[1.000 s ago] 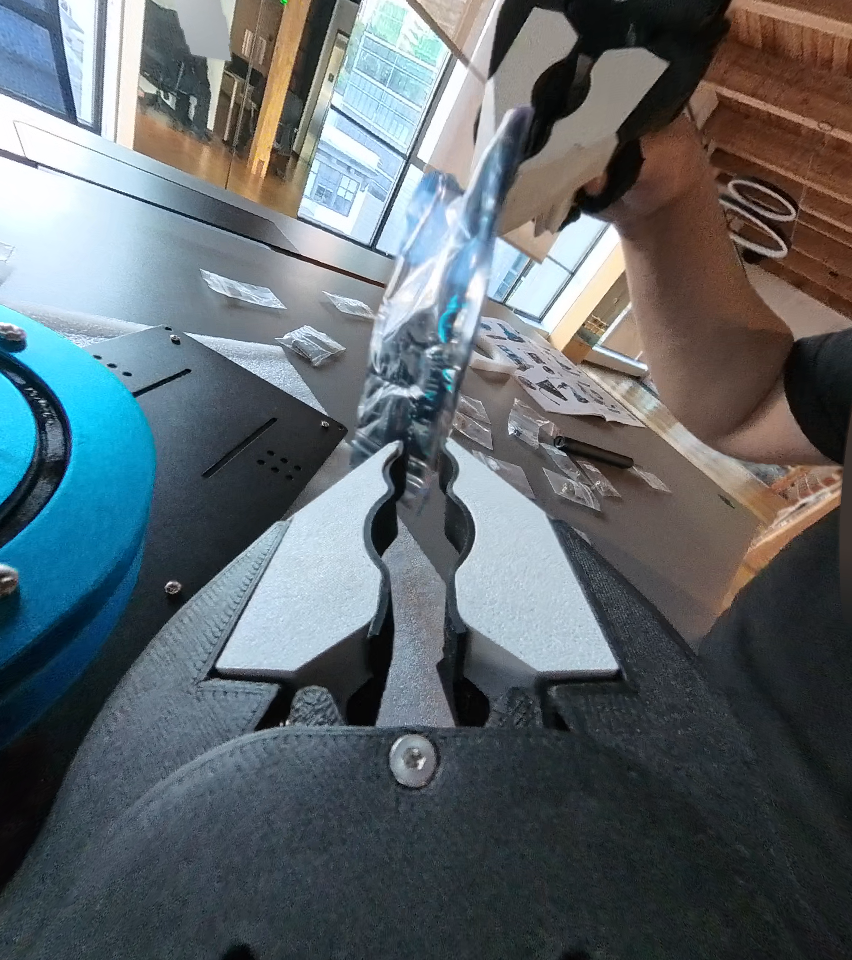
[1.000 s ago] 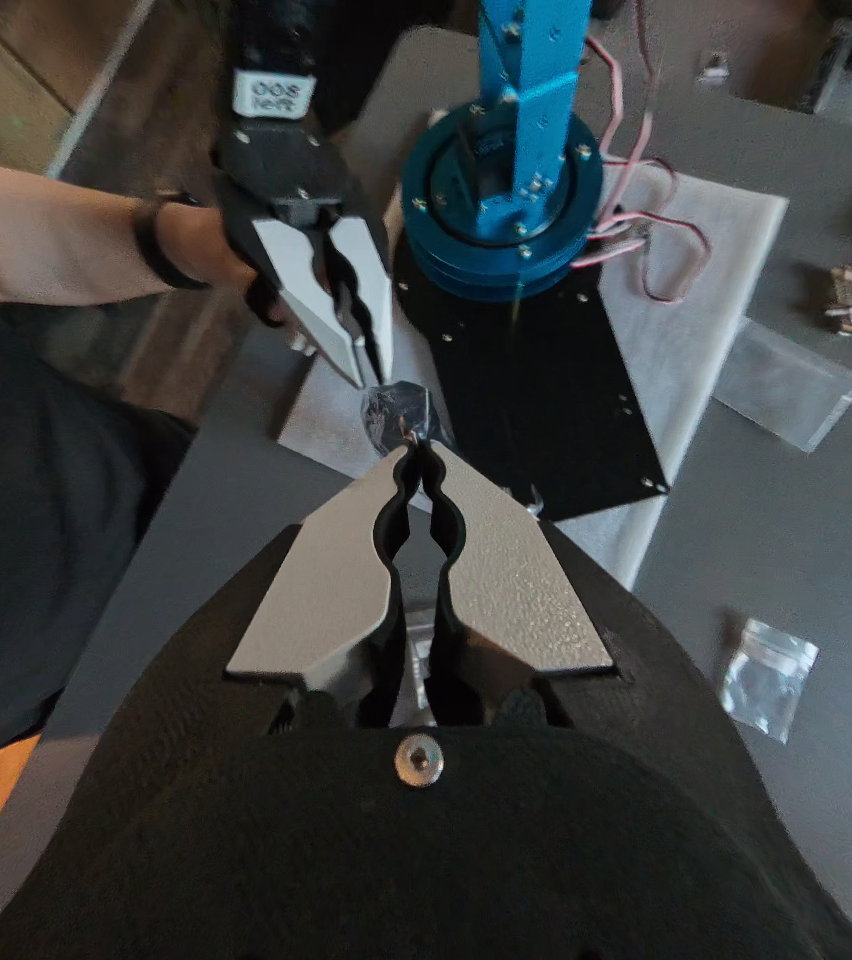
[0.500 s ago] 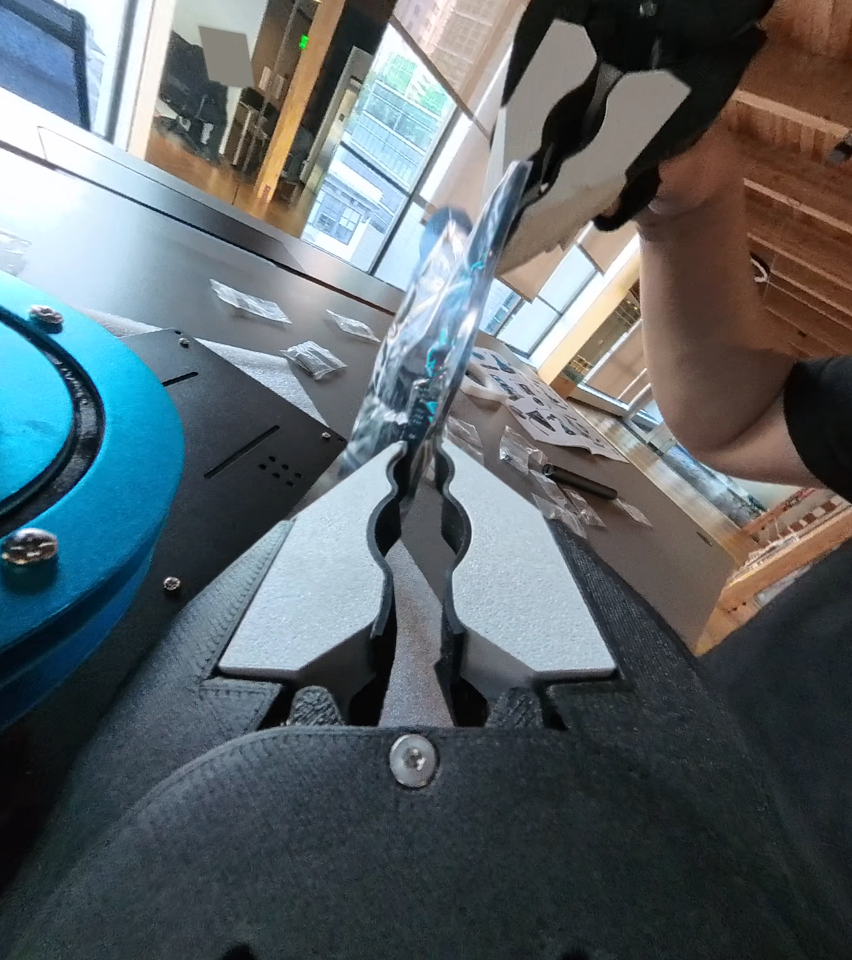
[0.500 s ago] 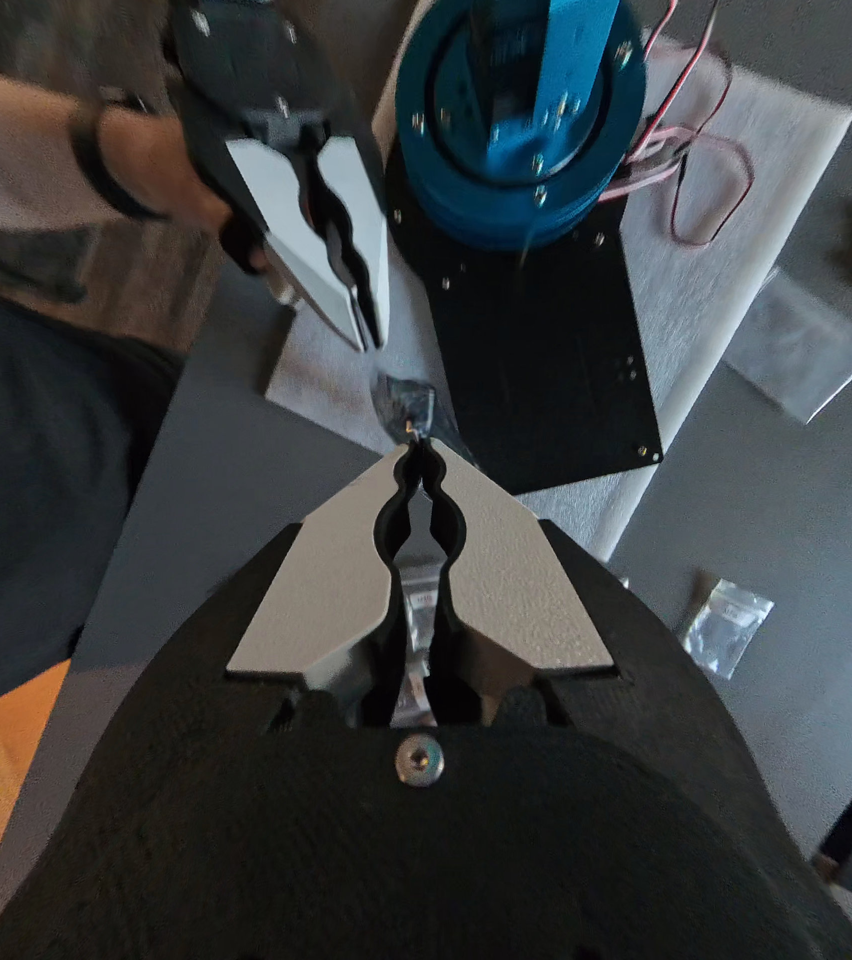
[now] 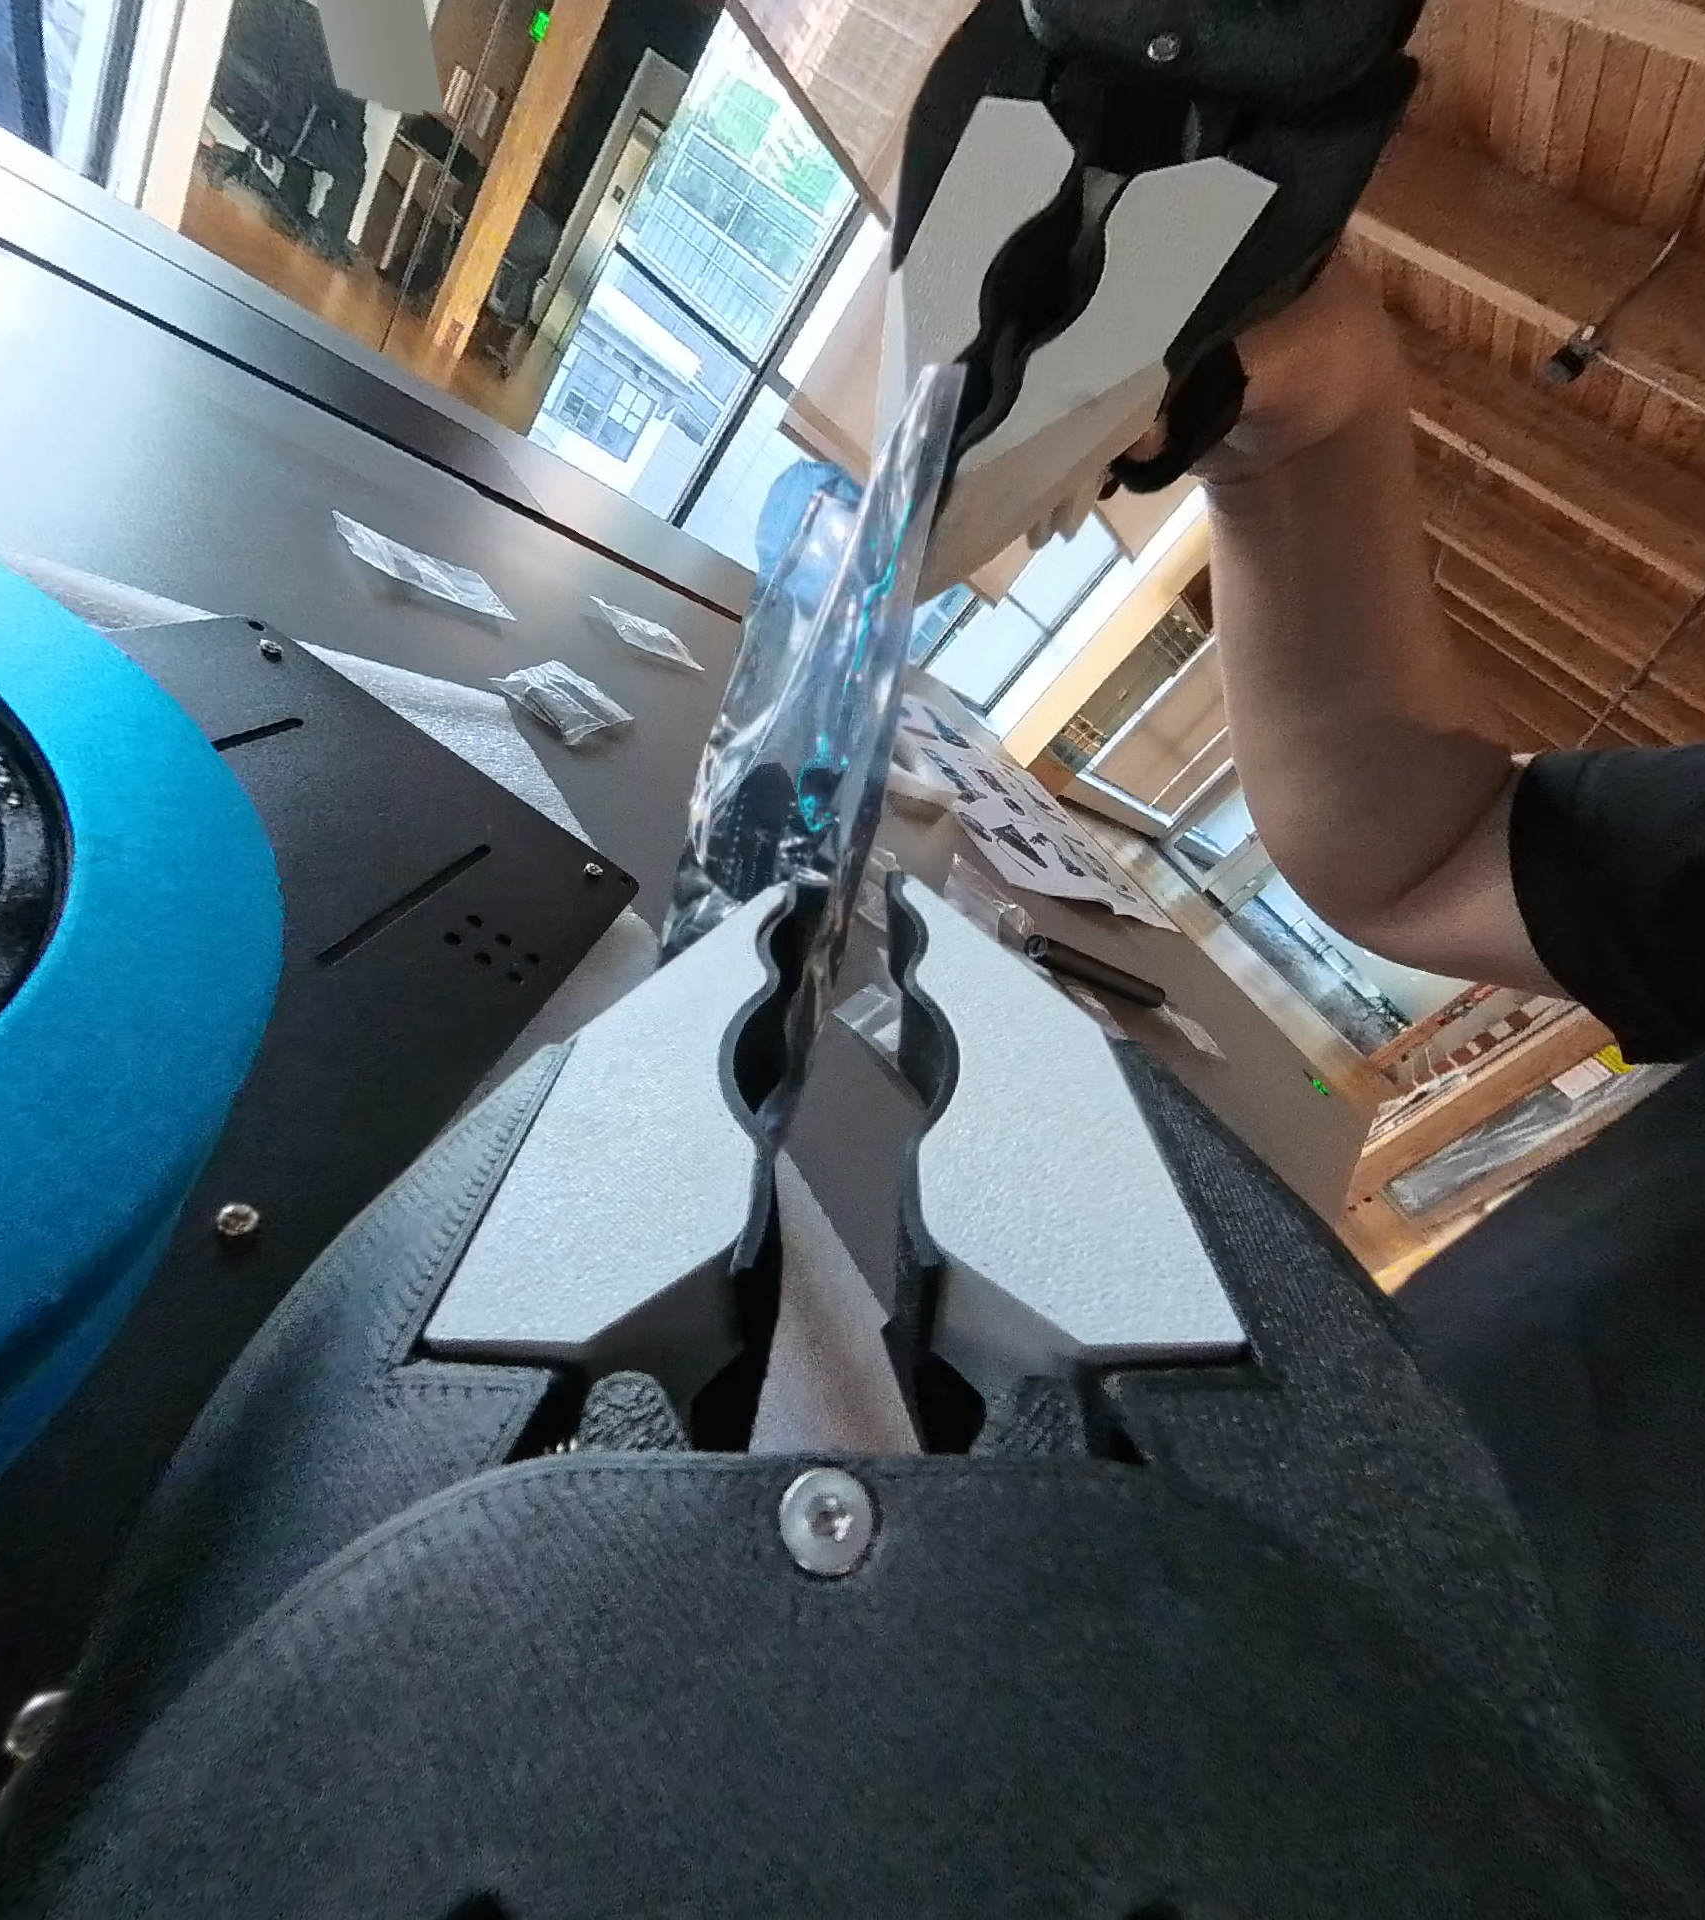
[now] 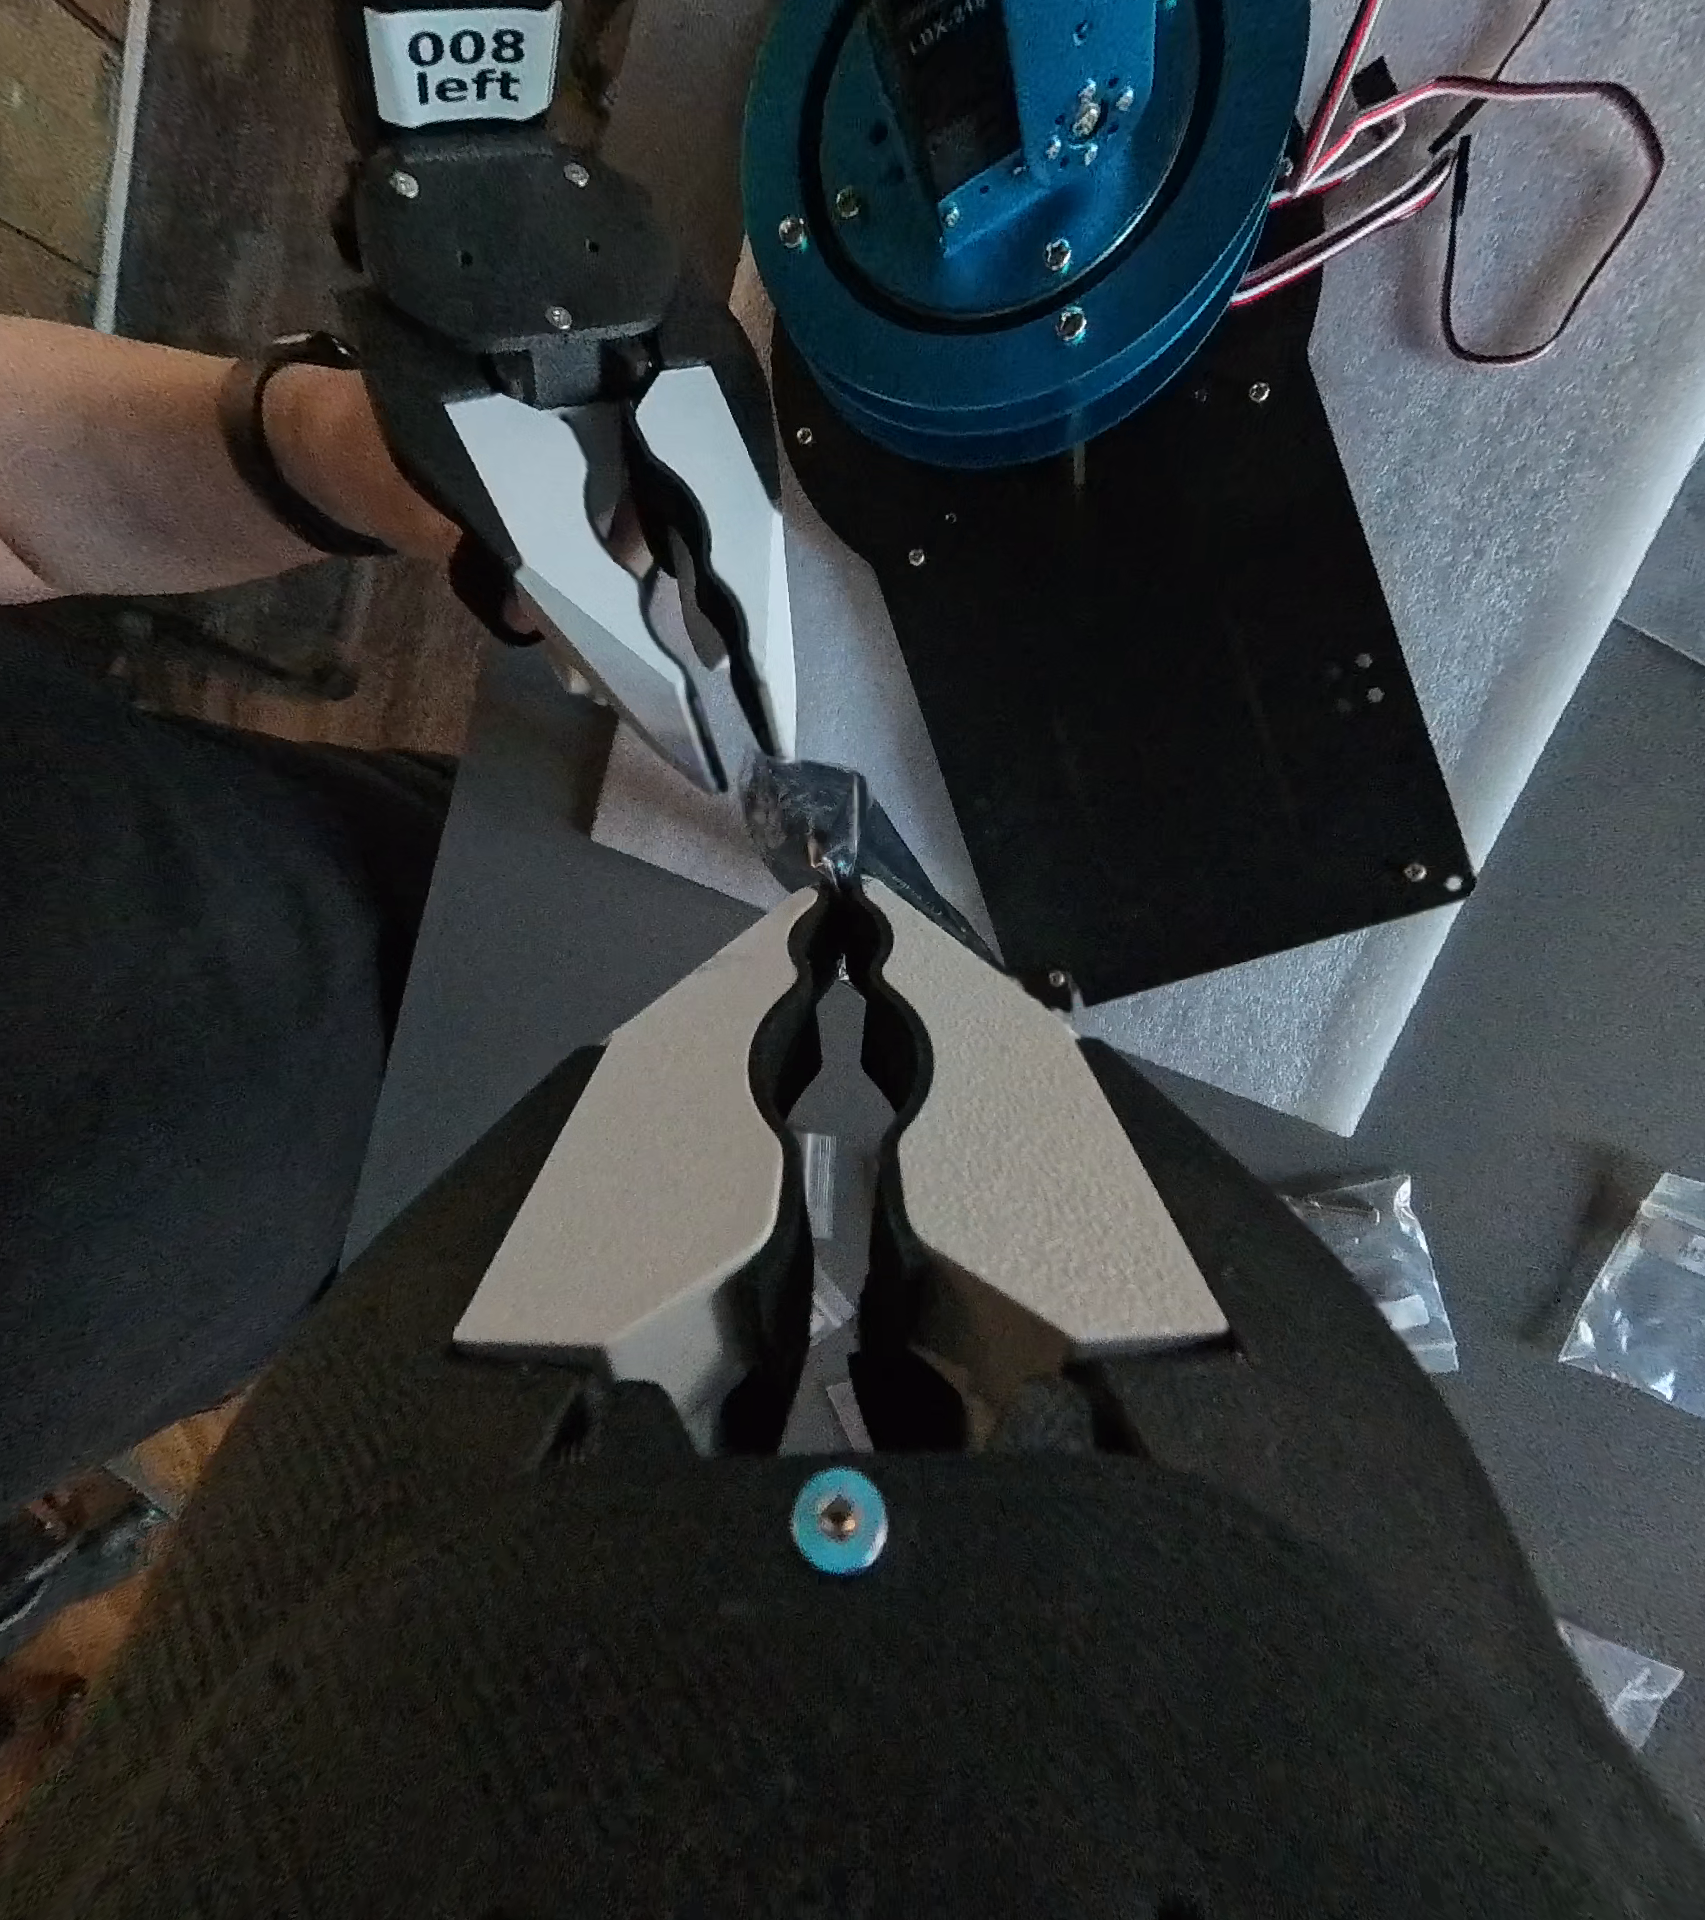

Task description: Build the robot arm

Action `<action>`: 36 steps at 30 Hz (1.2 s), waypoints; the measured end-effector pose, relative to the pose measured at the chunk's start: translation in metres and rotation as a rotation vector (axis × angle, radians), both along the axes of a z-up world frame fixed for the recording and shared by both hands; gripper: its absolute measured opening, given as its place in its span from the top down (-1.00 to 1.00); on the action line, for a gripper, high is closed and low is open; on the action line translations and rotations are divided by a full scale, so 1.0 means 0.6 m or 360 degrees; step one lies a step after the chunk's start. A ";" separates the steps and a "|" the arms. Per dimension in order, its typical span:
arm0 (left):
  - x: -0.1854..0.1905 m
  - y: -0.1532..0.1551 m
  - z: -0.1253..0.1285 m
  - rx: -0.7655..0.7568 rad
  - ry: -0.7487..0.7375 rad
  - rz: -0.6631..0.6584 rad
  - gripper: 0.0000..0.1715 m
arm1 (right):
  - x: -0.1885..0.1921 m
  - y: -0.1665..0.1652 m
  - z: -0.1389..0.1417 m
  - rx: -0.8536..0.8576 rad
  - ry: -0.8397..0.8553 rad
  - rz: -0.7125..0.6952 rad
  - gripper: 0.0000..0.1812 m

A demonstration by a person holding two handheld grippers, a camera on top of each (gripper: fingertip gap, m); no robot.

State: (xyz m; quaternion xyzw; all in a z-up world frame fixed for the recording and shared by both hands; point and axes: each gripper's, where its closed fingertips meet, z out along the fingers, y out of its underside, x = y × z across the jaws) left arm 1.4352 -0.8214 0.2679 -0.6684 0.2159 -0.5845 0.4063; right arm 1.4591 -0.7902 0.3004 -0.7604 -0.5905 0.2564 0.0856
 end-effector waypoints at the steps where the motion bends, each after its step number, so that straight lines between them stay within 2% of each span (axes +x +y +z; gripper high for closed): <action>1: 0.000 0.003 0.000 0.0013 0.0018 0.0019 0.88 | -0.001 0.000 0.001 0.0004 -0.0007 0.0000 1.00; 3: -0.002 0.009 0.005 0.0050 0.0034 0.0072 0.87 | -0.006 0.000 0.000 0.0001 -0.0029 -0.0005 1.00; 7: -0.011 0.016 0.055 0.0161 -0.0111 0.0173 0.84 | -0.019 -0.010 -0.001 0.0063 -0.0070 0.0069 1.00; 12: -0.015 0.019 0.053 0.0277 0.0038 0.0232 0.99 | -0.034 -0.018 -0.001 0.0157 -0.0053 0.0108 0.97; 13: -0.020 0.017 0.051 0.0280 0.0043 0.0235 1.00 | -0.039 -0.024 0.003 0.0166 0.0006 0.0125 0.91; 15: -0.029 0.012 0.049 0.0265 0.0026 0.0230 1.00 | -0.055 -0.032 0.020 0.0228 0.0243 0.0154 0.56; 18: -0.038 0.004 0.045 0.0267 -0.0013 0.0229 1.00 | -0.050 -0.027 0.053 0.0411 0.0587 0.0094 0.44; 20: -0.041 -0.002 0.045 0.0297 -0.0029 0.0229 1.00 | -0.022 0.003 0.047 0.0578 0.0739 -0.0077 0.41; 21: -0.041 -0.006 0.045 0.0312 -0.0035 0.0215 1.00 | -0.011 0.004 0.034 0.0544 0.0828 -0.0130 0.40; 24: -0.040 -0.020 0.046 0.0336 -0.0062 0.0168 1.00 | -0.002 -0.015 -0.021 0.0149 0.1047 -0.0214 0.44; 27: -0.037 -0.032 0.046 0.0335 -0.0095 0.0105 1.00 | -0.008 -0.019 -0.052 -0.0088 0.1194 -0.0253 0.48; 30: -0.035 -0.034 0.046 0.0343 -0.0095 0.0074 1.00 | -0.024 -0.033 -0.040 -0.0279 0.1376 -0.0156 0.57; 33: -0.034 -0.031 0.046 0.0334 -0.0112 0.0075 1.00 | -0.033 -0.031 -0.043 -0.0310 0.1355 -0.0133 0.75; 36: -0.035 -0.026 0.045 0.0292 -0.0156 0.0109 0.80 | -0.033 -0.034 -0.043 -0.0248 0.1329 -0.0120 0.78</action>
